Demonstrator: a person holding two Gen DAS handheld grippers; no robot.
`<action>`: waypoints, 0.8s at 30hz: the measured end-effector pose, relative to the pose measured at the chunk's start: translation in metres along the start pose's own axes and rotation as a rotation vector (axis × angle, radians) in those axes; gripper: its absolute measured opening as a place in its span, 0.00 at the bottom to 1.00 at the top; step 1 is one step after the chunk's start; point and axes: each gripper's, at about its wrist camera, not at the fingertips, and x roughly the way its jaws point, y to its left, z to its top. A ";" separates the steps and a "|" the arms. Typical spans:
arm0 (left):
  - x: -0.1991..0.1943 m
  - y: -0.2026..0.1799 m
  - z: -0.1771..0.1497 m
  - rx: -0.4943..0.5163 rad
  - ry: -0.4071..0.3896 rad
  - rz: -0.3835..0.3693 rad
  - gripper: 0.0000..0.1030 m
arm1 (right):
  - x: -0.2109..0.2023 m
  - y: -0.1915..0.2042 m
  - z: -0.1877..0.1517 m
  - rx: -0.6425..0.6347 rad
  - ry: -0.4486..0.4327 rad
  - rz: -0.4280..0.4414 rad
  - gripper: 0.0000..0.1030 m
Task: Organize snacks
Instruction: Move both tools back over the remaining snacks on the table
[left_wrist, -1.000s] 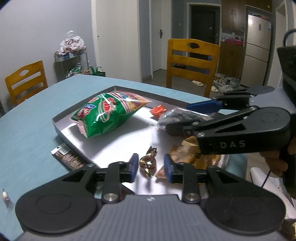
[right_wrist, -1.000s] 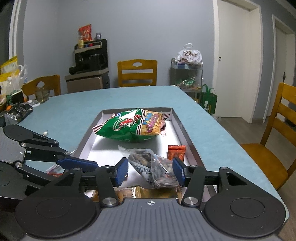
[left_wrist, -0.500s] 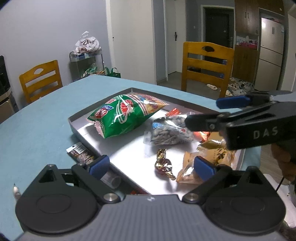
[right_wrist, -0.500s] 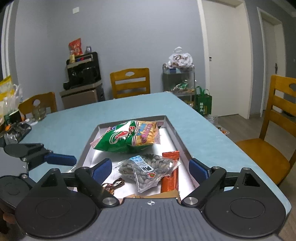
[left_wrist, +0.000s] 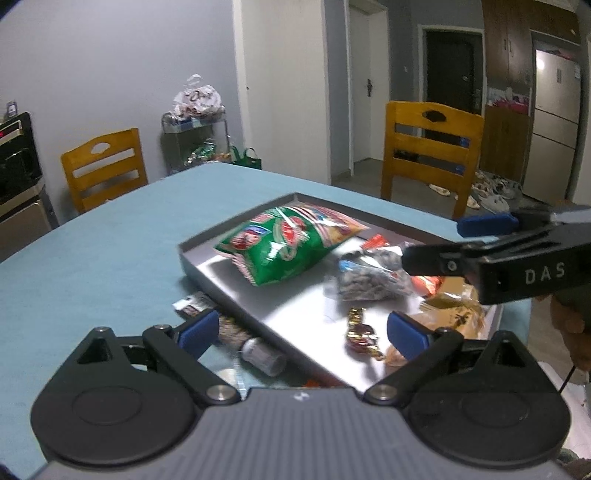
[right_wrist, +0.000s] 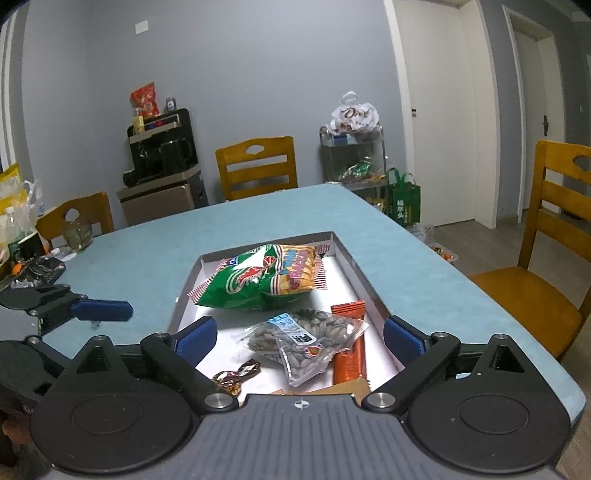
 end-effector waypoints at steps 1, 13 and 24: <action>-0.003 0.004 0.001 -0.005 -0.005 0.004 0.96 | 0.000 0.002 0.000 0.001 0.002 0.003 0.95; -0.062 0.068 0.040 -0.057 -0.097 0.060 0.96 | -0.026 0.043 0.057 -0.039 -0.059 0.135 0.95; -0.101 0.135 0.053 -0.151 -0.147 0.169 0.98 | -0.057 0.104 0.118 -0.199 -0.177 0.258 0.97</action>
